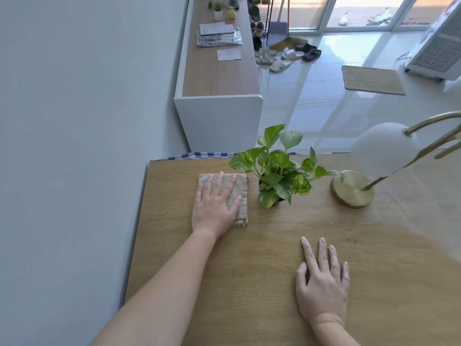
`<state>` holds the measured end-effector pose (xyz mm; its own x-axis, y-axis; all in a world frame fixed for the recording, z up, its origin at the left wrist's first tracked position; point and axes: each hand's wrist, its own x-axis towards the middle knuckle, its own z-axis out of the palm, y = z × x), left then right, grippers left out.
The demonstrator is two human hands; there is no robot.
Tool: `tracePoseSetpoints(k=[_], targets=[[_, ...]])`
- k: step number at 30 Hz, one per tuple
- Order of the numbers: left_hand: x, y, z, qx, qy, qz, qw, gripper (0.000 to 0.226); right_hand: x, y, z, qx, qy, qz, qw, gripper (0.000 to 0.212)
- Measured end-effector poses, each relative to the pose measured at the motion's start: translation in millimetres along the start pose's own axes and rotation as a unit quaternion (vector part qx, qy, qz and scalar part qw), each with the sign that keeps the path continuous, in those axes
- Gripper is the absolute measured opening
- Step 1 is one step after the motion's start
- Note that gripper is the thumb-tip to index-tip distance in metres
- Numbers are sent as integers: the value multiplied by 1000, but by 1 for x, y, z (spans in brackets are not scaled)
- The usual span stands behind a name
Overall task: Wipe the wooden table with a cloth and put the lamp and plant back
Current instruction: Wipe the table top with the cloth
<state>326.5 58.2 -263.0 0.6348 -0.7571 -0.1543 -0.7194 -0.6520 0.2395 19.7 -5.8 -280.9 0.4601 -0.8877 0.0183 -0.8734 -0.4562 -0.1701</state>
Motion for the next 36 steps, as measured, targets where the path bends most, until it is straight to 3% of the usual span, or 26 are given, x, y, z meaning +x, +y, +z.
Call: tracePoseSetpoints(k=[9, 15, 23, 36], targets=[[58, -15, -11, 11, -5, 7, 1000, 77, 0, 3, 0, -5, 8, 2, 1000, 64], [57, -54, -21, -2, 7, 7, 1000, 67, 2, 1, -1, -3, 7, 6, 1000, 64], [19, -120, -24, -2, 30, -64, 998, 68, 1, 2, -2, -3, -9, 9, 1000, 64], [-88, -131, -2, -2, 49, -115, 992, 67, -2, -4, -9, -5, -40, 13, 999, 63]])
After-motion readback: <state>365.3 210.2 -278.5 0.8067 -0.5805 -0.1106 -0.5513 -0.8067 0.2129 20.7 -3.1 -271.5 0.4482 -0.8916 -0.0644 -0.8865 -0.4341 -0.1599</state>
